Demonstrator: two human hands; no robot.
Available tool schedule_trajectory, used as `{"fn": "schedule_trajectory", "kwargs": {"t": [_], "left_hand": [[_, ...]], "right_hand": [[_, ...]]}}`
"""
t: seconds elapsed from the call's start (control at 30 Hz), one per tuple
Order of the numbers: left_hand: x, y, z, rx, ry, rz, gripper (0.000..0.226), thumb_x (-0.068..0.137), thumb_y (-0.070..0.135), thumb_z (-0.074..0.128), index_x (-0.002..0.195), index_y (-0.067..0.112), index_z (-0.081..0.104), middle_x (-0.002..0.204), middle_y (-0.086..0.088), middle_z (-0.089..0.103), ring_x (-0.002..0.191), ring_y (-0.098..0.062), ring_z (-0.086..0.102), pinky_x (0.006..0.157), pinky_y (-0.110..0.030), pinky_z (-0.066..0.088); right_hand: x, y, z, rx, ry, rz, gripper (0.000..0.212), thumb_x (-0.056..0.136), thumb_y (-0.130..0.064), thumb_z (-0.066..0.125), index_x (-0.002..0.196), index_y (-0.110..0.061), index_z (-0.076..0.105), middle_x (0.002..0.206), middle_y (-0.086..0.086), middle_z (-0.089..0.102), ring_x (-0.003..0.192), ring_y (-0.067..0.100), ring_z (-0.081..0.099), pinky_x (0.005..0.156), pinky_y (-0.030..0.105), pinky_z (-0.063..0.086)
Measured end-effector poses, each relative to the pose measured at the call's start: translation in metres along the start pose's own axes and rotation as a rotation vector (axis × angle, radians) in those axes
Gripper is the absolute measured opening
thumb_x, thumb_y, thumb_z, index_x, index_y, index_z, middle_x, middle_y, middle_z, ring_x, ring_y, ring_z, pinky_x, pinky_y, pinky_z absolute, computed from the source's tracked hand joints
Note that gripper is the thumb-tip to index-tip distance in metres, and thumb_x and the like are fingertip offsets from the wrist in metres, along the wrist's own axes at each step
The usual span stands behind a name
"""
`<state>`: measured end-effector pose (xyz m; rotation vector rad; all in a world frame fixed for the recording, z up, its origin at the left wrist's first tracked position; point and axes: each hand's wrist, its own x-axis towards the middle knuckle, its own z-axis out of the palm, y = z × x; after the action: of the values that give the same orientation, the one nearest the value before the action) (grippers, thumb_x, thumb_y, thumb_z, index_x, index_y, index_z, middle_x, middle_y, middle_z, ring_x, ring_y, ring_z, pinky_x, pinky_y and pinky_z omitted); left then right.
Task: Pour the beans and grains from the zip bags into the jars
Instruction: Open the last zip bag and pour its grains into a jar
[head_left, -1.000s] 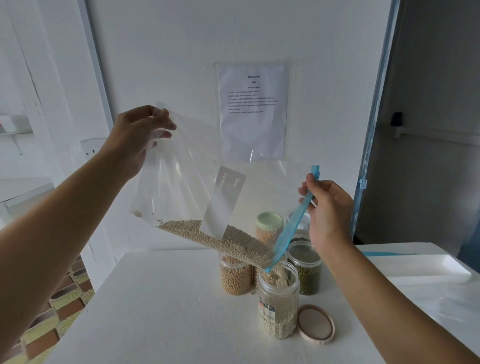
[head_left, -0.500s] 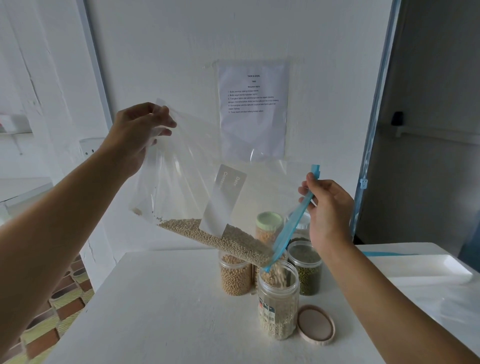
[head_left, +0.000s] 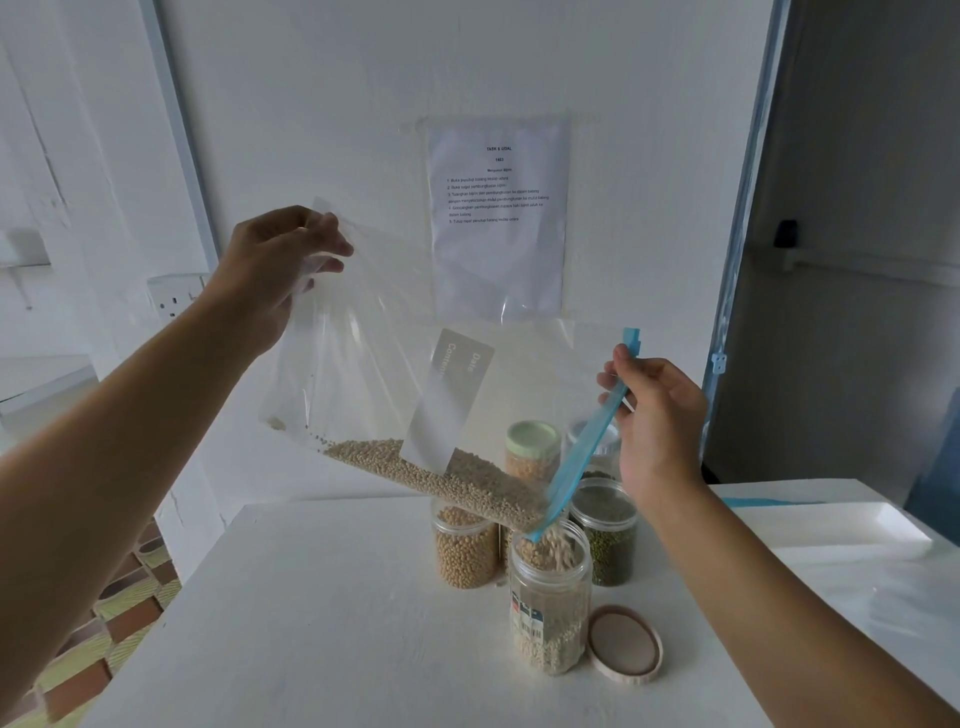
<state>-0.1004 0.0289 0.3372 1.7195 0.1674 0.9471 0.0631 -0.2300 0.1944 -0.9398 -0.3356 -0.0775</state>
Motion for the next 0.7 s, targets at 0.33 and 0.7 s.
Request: {"fn": "schedule_trajectory", "kwargs": {"t": [0.33, 0.7], "left_hand": [[-0.0044, -0.0004, 0.0017, 0.014, -0.012, -0.007, 0.017, 0.098, 0.019, 0.067, 0.082, 0.011, 0.067, 0.109, 0.002, 0.069, 0.11, -0.026, 0.063, 0.119, -0.056, 0.033], [-0.0071, -0.0029, 0.0039, 0.004, -0.021, -0.018, 0.019, 0.097, 0.02, 0.067, 0.08, 0.013, 0.067, 0.095, 0.004, 0.069, 0.099, -0.021, 0.063, 0.117, -0.054, 0.035]], "right_hand": [[-0.0048, 0.0003, -0.0019, -0.014, 0.01, -0.011, 0.013, 0.091, -0.019, 0.074, 0.08, -0.014, 0.071, 0.077, -0.001, 0.073, 0.079, 0.015, 0.07, 0.083, 0.036, 0.055], [-0.0054, 0.0, -0.0068, -0.012, 0.032, -0.021, 0.014, 0.091, -0.019, 0.075, 0.08, -0.013, 0.071, 0.078, 0.001, 0.073, 0.077, 0.014, 0.071, 0.08, 0.034, 0.054]]}}
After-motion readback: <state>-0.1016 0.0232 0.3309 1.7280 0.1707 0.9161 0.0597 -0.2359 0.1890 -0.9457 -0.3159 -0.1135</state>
